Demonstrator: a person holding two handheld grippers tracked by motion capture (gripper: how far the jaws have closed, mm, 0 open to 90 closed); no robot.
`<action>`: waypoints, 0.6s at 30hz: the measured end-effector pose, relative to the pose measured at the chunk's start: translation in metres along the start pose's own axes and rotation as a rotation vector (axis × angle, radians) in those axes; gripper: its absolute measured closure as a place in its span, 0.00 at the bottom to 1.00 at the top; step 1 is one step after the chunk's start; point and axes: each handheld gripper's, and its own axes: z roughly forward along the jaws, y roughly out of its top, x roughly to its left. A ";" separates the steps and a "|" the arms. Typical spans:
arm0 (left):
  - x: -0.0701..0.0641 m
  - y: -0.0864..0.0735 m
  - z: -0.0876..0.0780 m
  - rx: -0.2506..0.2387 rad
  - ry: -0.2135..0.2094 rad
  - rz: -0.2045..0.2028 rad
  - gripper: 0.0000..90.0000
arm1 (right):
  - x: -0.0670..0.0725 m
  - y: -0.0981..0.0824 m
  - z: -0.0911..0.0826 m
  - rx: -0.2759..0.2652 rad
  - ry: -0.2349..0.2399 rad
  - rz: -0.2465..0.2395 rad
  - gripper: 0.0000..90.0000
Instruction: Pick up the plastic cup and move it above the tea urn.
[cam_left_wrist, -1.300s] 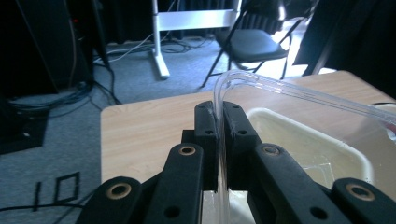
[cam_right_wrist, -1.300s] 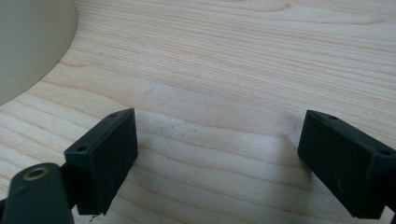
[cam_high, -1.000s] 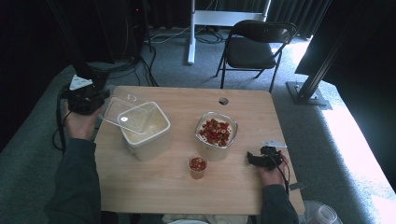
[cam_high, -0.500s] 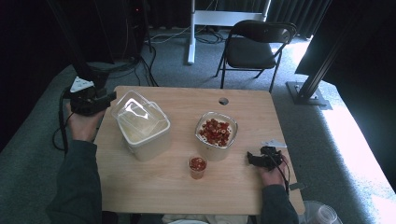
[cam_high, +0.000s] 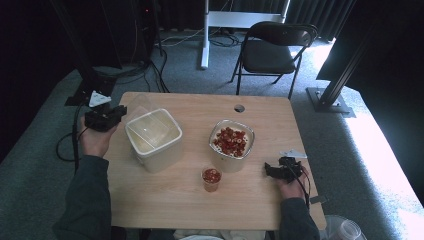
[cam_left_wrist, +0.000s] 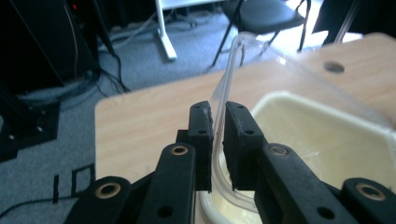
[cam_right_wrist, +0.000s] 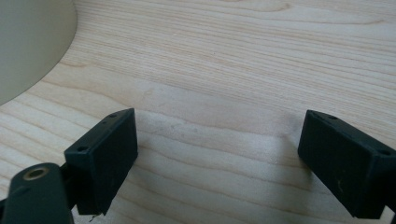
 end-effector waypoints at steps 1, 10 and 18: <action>0.001 0.002 -0.002 -0.011 0.003 -0.003 0.93 | 0.000 0.000 0.000 0.000 0.000 0.000 0.13; 0.001 0.015 -0.012 -0.074 -0.024 0.018 0.88 | 0.000 0.000 0.000 0.000 0.000 0.000 0.13; 0.001 0.012 -0.016 -0.077 -0.028 0.004 0.67 | 0.000 0.000 0.000 -0.001 0.000 0.000 0.13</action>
